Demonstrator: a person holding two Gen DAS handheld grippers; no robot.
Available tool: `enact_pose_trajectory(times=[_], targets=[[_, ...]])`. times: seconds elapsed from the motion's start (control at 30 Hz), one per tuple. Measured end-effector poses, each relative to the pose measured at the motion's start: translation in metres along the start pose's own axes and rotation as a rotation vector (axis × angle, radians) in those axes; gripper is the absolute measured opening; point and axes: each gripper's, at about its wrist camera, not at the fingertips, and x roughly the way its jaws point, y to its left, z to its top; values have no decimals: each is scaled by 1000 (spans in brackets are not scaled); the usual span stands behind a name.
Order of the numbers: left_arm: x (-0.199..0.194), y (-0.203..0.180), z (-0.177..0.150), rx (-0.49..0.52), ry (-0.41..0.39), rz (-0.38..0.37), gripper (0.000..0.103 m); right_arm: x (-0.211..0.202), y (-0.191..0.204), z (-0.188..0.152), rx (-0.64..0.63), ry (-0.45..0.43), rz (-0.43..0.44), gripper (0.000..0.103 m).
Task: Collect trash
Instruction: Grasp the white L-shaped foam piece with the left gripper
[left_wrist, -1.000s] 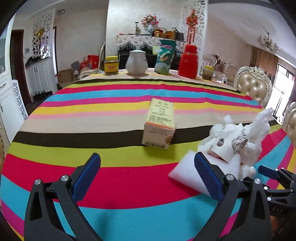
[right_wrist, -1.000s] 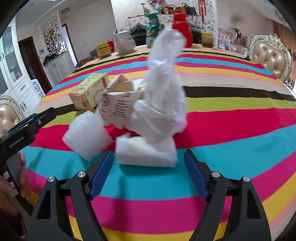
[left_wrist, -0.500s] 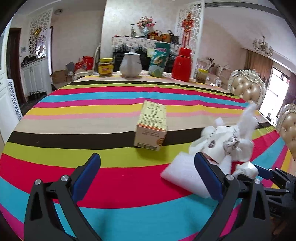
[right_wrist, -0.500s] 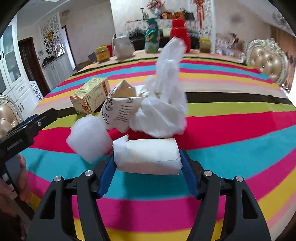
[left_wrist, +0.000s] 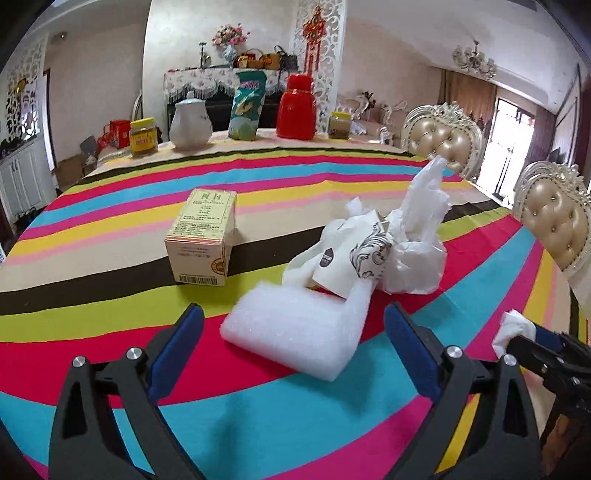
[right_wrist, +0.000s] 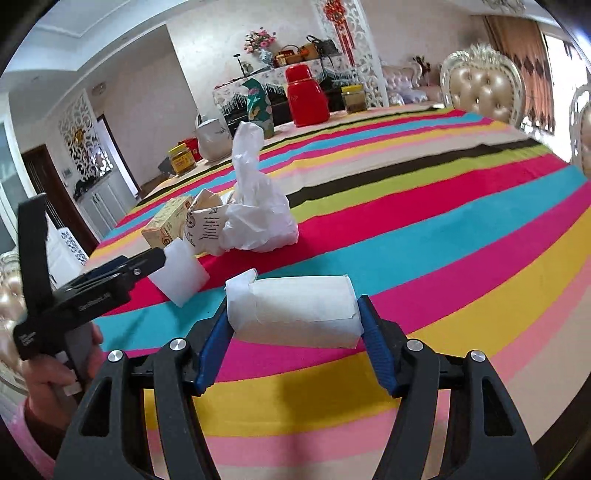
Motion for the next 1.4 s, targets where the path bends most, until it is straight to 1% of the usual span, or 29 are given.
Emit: enact_pose_trajectory(times=[0.13, 0.17, 0.23, 0.3, 0.33, 0.37, 0.43, 0.5, 0.53, 0.57, 0.63, 0.7, 0.77, 0.83, 0.93, 0.97, 1.0, 1.07, 1.1, 1.17, 1.27, 1.33, 1.4], targets=[[10, -14, 5, 55, 8, 40, 94, 3, -8, 1, 61, 14, 35, 63], [13, -17, 6, 67, 11, 63, 94, 4, -10, 1, 72, 17, 40, 63], [16, -17, 7, 70, 22, 140, 94, 4, -11, 1, 79, 21, 47, 63], [13, -15, 5, 81, 35, 195, 94, 4, -10, 1, 72, 20, 53, 63], [11, -14, 3, 96, 48, 251, 94, 3, -8, 1, 66, 16, 54, 63], [8, -11, 2, 104, 54, 281, 94, 2, -8, 1, 62, 12, 54, 63], [2, -2, 0, 102, 82, 305, 94, 0, -7, 1, 55, 4, 56, 63], [-7, 13, -2, 56, 102, 306, 94, 0, -6, 1, 50, 0, 56, 63], [-11, 19, -3, 36, 100, 302, 94, 0, -5, 1, 47, -1, 56, 63], [-16, 25, -3, 13, 82, 281, 93, -1, -4, 1, 39, -4, 56, 63], [-19, 30, -3, -3, 69, 253, 93, -3, 0, 0, 18, -11, 53, 63], [-18, 31, -3, -26, 69, 199, 94, -5, 5, 0, -11, -23, 51, 63], [-11, 28, -4, -52, 72, 181, 94, -8, 9, -1, -26, -32, 51, 63], [-2, 23, -5, -57, 94, 149, 94, -9, 10, -1, -32, -38, 51, 63], [5, 15, -6, -36, 92, 200, 94, -10, 9, -2, -29, -36, 51, 63], [8, 15, -6, -34, 99, 214, 91, -10, 7, -1, -28, -35, 51, 63], [11, 18, -6, -47, 114, 208, 77, -10, 8, -1, -28, -34, 52, 63], [12, 25, -6, -88, 122, 161, 64, -11, 8, -1, -32, -33, 54, 63], [10, 26, -7, -85, 119, 159, 61, -10, 8, -1, -33, -32, 55, 63], [6, 23, -8, -60, 104, 179, 59, -10, 7, 1, -34, -31, 57, 63], [-6, 22, -8, -48, 52, 169, 58, -10, 7, 0, -32, -31, 59, 63], [-13, 22, -8, -43, 18, 145, 58, -9, 5, 1, -31, -31, 60, 63], [-16, 21, -10, -42, 3, 138, 57, -9, 5, 1, -34, -31, 59, 63]])
